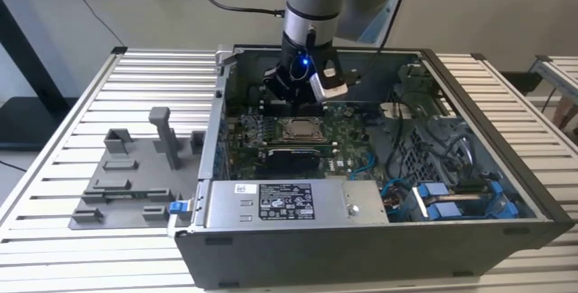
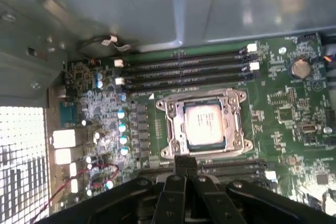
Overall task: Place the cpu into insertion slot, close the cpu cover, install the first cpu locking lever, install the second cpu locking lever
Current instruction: 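Install the second cpu locking lever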
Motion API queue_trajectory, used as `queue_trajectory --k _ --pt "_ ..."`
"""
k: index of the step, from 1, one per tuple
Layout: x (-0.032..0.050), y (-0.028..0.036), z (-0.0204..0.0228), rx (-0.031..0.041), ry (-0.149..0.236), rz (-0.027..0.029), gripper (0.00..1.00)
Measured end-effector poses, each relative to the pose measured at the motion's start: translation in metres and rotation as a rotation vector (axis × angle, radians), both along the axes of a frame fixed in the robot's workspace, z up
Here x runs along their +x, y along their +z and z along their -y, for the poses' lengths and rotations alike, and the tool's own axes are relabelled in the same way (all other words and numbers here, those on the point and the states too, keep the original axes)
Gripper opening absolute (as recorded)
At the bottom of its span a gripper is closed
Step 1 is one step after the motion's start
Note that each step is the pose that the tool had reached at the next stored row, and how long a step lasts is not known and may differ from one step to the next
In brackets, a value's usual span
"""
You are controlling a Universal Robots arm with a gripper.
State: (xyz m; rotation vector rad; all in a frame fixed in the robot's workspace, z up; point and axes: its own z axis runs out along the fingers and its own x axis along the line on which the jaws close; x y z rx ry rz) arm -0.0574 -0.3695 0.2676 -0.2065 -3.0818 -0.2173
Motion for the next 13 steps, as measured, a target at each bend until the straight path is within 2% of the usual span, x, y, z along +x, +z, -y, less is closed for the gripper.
queue_trajectory --k 13 --pt "0.0000 0.0001 0.0000 -0.0002 0.000 -0.0008 0.11"
